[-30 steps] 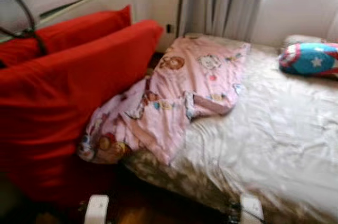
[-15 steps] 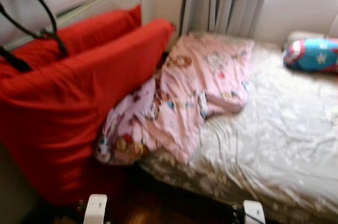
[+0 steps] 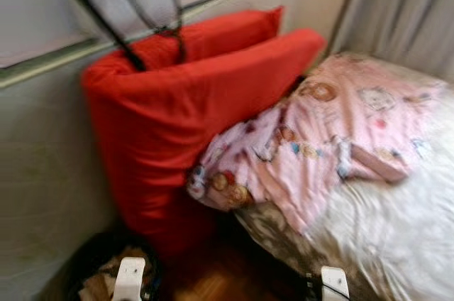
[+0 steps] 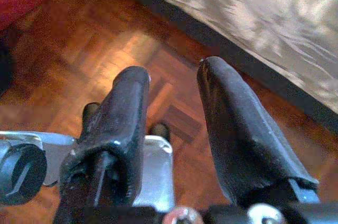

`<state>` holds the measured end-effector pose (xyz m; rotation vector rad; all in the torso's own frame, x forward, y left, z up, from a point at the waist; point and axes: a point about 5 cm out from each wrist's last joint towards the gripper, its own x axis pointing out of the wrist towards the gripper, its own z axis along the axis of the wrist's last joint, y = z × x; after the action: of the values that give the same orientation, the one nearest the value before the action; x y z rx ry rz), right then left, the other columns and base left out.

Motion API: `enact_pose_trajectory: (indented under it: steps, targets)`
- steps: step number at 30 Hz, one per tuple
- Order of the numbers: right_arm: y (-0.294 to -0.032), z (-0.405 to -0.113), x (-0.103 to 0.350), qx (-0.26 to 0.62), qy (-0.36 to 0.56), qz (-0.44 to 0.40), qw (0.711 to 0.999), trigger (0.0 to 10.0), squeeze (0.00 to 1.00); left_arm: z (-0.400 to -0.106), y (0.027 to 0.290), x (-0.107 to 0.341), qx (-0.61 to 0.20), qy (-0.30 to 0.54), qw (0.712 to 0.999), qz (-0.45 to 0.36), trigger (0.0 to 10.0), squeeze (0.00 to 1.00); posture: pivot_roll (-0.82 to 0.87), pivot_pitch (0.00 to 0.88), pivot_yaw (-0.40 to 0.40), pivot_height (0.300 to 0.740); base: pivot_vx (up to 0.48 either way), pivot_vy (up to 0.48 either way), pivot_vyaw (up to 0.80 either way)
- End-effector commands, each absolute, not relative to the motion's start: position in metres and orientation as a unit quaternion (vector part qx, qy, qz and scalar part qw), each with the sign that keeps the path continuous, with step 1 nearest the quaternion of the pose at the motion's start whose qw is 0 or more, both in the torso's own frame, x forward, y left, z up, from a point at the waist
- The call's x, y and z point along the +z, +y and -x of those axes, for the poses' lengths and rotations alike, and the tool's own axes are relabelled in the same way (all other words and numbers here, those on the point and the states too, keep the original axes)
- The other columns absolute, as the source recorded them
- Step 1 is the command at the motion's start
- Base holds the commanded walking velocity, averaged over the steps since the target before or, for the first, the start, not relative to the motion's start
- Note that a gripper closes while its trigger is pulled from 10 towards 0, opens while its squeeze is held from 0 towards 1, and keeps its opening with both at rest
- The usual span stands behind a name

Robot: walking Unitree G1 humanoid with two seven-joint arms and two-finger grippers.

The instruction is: Clean up the room

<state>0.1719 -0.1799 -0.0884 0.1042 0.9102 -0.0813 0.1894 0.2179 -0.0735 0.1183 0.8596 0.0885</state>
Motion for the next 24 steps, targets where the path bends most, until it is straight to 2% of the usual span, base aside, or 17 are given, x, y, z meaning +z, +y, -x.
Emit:
enact_pose_trajectory:
  steps: [1,11,20,24]
  targets:
    - [-0.184,-0.165,-0.091,-0.048,0.447,-0.052,0.892,10.0,0.0,-0.188,0.214,-0.075,0.032,0.419,0.905,-0.061,10.0,0.0,0.06,0.0,-0.005,0.74,0.0,0.0,0.0]
    - [-0.204,-0.148,-0.095,-0.064,0.458,-0.055,0.885,10.0,0.0,-0.189,0.212,-0.075,0.028,0.417,0.907,-0.055,10.0,0.0,0.06,0.0,-0.007,0.74,0.0,0.0,0.0]
    - [-0.203,-0.146,-0.095,-0.063,0.459,-0.061,0.884,10.0,0.0,-0.189,0.212,-0.075,0.027,0.418,0.907,-0.052,10.0,0.0,0.06,0.0,-0.009,0.74,0.303,0.0,0.0]
    - [-0.189,-0.149,-0.097,-0.052,0.464,-0.062,0.882,10.0,0.0,-0.189,0.212,-0.075,0.028,0.417,0.907,-0.051,10.0,0.0,0.06,0.0,-0.009,0.74,0.341,0.0,0.0]
